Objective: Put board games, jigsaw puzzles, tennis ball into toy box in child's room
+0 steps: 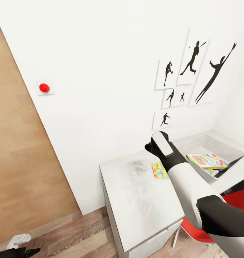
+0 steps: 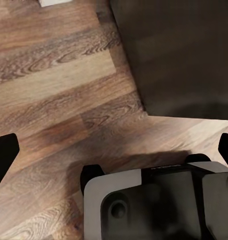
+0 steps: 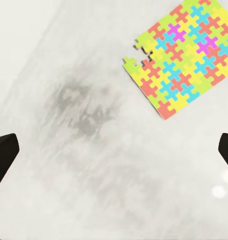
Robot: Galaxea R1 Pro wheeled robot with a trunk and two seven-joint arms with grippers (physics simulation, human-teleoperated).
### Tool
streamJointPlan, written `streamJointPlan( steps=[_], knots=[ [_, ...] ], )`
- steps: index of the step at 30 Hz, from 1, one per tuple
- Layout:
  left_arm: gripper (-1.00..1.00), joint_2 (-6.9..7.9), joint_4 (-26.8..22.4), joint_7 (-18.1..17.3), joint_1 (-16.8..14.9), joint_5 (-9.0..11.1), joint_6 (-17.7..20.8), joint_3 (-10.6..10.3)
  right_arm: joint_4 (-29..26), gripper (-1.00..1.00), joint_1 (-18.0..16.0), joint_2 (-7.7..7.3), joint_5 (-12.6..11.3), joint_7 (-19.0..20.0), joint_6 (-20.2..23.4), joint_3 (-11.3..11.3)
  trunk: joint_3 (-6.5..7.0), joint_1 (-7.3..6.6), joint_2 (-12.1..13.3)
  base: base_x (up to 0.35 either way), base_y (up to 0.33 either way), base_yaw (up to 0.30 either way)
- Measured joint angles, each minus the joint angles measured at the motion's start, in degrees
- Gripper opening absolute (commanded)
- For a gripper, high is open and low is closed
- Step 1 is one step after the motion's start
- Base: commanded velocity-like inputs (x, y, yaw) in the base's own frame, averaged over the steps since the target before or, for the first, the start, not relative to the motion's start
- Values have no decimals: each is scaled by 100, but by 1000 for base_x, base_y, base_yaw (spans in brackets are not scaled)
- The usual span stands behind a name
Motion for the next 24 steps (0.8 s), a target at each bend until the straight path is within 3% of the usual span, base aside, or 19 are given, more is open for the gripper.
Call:
streamJointPlan(
  steps=[10,17,24],
  knots=[
    [100,-1,0,2,0,0,0,-4,-1,100,11,-237,-14,11,-253,-24,0,1,0,10,91,0],
    [100,-1,0,3,0,0,0,-1,-3,100,11,-282,-20,11,-297,-38,0,1,0,1,29,-24],
    [100,-2,1,4,-2,-1,0,-8,-5,100,12,-290,-16,10,-303,-21,0,0,0,0,152,-214]
  ],
)
